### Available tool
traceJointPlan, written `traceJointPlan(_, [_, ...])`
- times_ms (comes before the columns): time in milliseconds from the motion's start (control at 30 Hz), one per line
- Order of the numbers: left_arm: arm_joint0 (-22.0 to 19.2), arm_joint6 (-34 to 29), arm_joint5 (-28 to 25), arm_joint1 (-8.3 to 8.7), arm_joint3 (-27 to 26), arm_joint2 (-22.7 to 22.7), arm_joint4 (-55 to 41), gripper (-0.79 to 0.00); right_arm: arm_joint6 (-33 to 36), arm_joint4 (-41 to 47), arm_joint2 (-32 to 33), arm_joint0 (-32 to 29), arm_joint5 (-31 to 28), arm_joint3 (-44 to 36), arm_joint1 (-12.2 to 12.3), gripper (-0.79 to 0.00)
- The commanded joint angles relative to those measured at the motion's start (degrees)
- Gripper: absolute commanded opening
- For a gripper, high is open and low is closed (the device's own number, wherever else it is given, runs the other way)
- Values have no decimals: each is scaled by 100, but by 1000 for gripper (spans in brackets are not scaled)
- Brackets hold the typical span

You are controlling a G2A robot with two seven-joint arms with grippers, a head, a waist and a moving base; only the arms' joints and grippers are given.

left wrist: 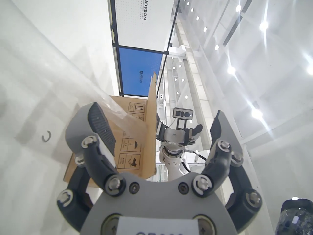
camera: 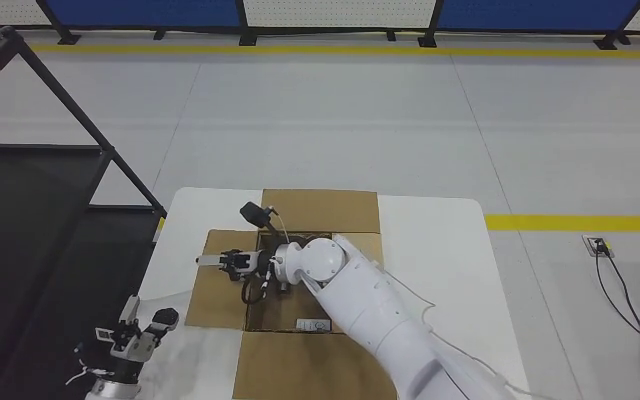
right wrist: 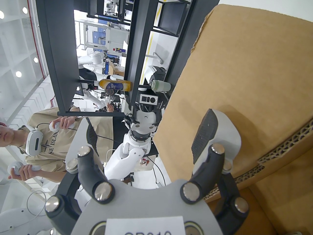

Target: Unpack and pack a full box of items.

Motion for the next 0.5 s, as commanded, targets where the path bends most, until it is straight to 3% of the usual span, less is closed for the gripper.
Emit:
traceJointPlan(0, [40,-23,14,2,-84,-73,-15,0,-7,-37,-5,2,28,26,-17,0])
traceJointPlan(467, [-32,-94,188,-34,-135,-204,-168,0,140,-149,52,25,139,157,-86,0])
